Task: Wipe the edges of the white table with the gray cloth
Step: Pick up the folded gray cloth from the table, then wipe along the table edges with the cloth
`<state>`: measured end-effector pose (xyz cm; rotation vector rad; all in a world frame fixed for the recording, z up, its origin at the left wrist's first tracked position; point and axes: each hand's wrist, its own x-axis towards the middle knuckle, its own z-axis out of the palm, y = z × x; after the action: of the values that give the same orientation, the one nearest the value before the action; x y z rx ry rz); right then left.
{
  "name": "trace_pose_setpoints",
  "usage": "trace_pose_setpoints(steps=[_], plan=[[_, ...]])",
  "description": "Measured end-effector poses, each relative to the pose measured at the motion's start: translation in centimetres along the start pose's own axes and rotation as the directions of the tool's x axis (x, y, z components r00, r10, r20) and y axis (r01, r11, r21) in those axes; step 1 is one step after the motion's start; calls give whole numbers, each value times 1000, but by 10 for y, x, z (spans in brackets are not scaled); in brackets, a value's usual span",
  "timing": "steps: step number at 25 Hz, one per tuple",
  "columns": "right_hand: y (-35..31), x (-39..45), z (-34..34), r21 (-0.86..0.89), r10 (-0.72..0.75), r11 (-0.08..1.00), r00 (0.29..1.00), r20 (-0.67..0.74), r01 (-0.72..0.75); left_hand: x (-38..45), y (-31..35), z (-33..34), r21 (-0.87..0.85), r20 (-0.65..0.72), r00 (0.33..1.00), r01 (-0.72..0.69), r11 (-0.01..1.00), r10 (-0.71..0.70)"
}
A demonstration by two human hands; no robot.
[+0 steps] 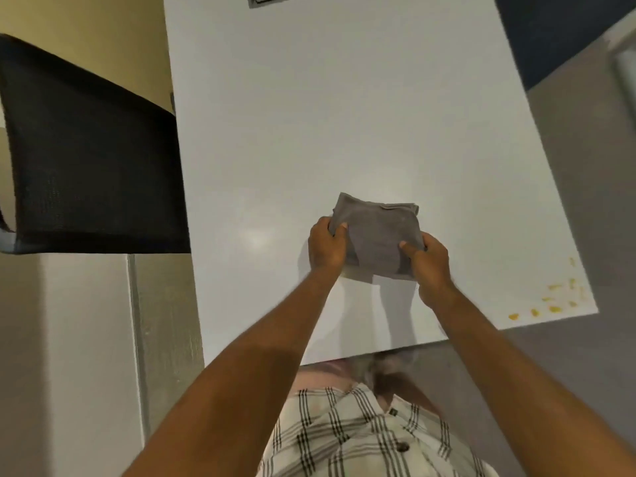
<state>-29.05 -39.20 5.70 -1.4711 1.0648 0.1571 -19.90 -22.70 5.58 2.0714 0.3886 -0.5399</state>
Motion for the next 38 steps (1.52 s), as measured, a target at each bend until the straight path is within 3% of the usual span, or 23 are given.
trace_pose_setpoints(steps=[8,14,17,19,21,23,26,28,30,32,35,38], plan=[[114,-55,-140,227,108,972,971,-215,-58,-115,-11,122,122,260,955,-179,976,143],[166,-64,-183,174,48,985,959,-278,2,-145,-26,169,245,336,918,-302,921,211],[174,-52,-181,63,-23,997,964,-264,41,-152,-37,167,306,307,938,-260,916,164],[168,-42,-177,-93,-131,990,947,-293,109,-158,-53,161,330,257,965,-147,932,61],[156,-35,-167,-262,-218,957,902,-373,123,-163,-70,156,353,221,972,-1,936,-82],[146,-32,-147,-356,-258,931,843,-471,86,-162,-84,148,364,257,954,51,930,-153],[148,-38,-108,-429,-240,902,778,-581,-42,-152,-83,136,566,367,930,-204,799,-23],[151,-48,-78,-427,-234,903,782,-577,-45,-141,-72,125,632,371,921,-344,695,119],[149,-50,-51,-428,-218,903,814,-538,-41,-127,-57,118,595,355,900,-426,681,253],[148,-39,-32,-465,-170,878,833,-526,-115,-103,-49,120,556,371,838,-545,627,399],[156,-11,-25,-510,-83,815,816,-572,-274,-63,-35,148,553,535,643,-757,349,548],[167,4,-24,-528,-93,779,770,-631,-338,-26,-21,193,473,703,442,-876,98,557]])
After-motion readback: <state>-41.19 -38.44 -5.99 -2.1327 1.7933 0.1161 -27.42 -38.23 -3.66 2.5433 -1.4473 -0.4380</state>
